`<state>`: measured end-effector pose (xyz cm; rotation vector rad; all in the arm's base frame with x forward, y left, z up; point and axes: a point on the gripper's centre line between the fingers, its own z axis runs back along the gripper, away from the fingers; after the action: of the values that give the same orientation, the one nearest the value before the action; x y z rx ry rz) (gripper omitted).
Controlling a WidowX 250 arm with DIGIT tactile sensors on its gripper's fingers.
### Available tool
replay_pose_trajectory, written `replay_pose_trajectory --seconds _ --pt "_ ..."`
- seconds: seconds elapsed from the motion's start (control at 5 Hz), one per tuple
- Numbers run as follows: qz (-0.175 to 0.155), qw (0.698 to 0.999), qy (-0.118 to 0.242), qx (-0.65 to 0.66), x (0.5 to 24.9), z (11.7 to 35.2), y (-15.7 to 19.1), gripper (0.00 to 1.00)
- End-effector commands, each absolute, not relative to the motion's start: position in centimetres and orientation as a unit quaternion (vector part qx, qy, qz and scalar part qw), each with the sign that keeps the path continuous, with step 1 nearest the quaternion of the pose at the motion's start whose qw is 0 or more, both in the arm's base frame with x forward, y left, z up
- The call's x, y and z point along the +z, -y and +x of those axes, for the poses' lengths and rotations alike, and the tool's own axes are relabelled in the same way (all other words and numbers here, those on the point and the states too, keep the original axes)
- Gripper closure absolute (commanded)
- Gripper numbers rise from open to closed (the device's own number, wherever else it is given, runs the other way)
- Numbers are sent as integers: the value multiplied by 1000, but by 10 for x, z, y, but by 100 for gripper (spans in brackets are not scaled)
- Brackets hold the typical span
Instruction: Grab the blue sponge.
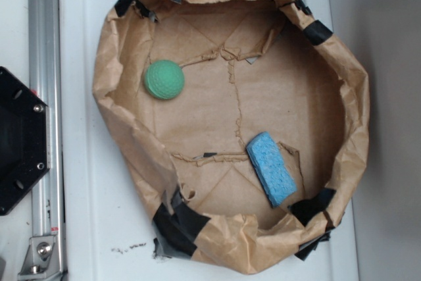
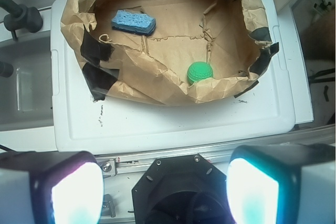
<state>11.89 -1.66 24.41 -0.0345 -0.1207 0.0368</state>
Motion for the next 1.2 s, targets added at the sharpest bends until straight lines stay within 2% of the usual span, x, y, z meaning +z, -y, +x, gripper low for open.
replay_pose_trajectory --seconds 0.0,0.2,0.4,0.6,0.8,1.0 --pt "-17 998 60 18 244 119 17 0" --pt "2 995 45 -86 213 169 12 0" --pt "26 989 -4 -146 179 216 12 0" --pt "-3 982 -8 -190 155 248 15 0" --pt "1 970 -33 -239 128 270 20 0" --pt "5 948 -38 -317 105 286 36 0"
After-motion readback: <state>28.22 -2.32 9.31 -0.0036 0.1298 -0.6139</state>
